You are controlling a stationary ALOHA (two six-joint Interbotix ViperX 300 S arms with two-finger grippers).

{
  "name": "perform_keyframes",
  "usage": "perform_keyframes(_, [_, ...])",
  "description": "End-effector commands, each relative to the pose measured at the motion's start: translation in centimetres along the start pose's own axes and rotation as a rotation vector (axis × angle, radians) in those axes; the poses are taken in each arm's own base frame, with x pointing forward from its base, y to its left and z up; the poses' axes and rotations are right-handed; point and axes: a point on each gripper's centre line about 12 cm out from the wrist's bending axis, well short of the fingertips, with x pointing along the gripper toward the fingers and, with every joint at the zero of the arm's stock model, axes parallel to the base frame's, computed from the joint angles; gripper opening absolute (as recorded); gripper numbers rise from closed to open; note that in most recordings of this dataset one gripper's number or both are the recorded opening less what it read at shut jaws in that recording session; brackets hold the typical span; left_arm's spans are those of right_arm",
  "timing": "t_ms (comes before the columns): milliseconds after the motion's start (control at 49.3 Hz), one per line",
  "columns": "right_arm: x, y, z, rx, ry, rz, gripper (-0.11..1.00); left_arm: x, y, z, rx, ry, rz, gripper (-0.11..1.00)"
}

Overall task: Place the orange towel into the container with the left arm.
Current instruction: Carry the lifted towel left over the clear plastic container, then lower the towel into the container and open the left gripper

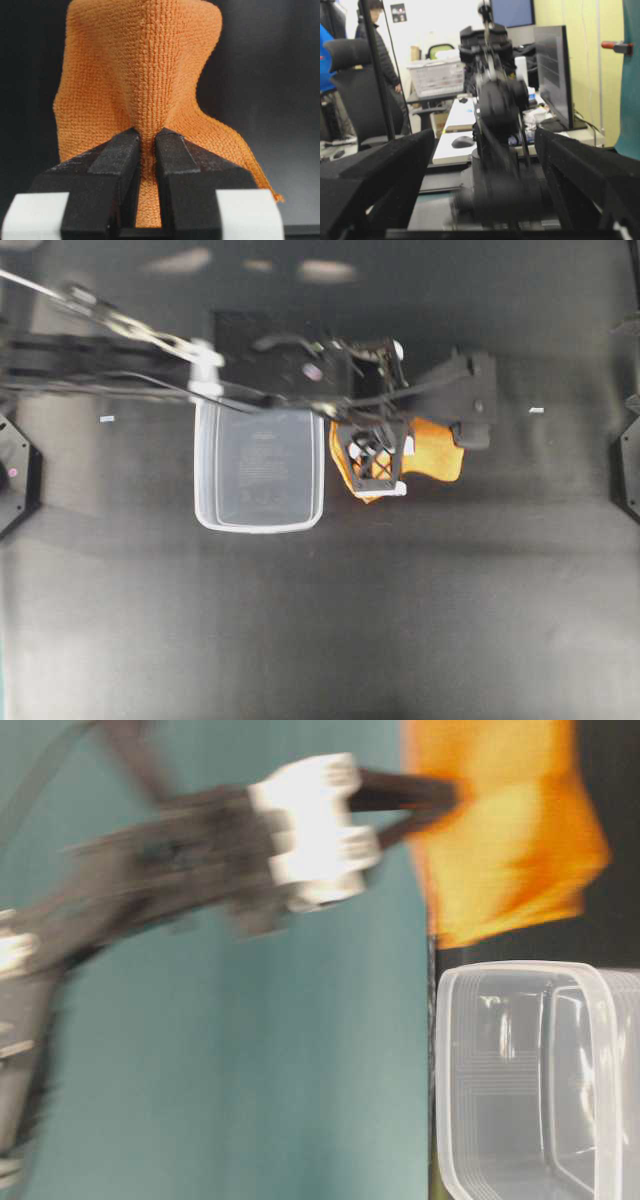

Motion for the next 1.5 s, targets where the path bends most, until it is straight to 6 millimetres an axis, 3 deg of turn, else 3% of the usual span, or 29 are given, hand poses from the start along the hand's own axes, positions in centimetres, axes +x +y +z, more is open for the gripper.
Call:
perform_keyframes(0, [0.1,0.0,0.5,0.001,-0.013,-0.003,0.78,-6.1,-0.1,1.4,0.002,-0.078,0.005,0.06])
perform_keyframes(101, [0.1,0.0,0.5,0.001,-0.011,-0.003,0.78,-10.4,0.1,0.2,-0.002,-0.052,0.006,0.06])
perform_keyframes(223, [0.1,0.0,0.5,0.001,-0.011,-0.003,0.78,-12.3,0.2,-2.3,-0.006,0.008,0.005,0.06])
perform_keyframes(487, [0.1,0.0,0.3,0.001,-0.008,-0.003,0.78,-11.1,0.2,-7.8,-0.007,0.051,0.006,0.06])
perform_keyframes(771, [0.1,-0.1,0.2,0.002,-0.005,-0.005,0.77,-9.1,0.4,-11.5,-0.016,0.098,0.008,0.06])
perform_keyframes(1359, [0.1,0.0,0.1,0.004,-0.002,-0.004,0.77,-8.1,0.9,-11.8,0.034,0.055,0.012,0.08])
perform_keyframes(1399, [0.1,0.0,0.1,0.004,-0.002,-0.004,0.77,-8.1,1.1,-11.8,0.022,0.052,0.015,0.14])
perform_keyframes(1480, [0.1,0.0,0.1,0.004,-0.002,-0.004,0.77,-8.0,1.2,-11.9,0.021,0.044,0.017,0.37])
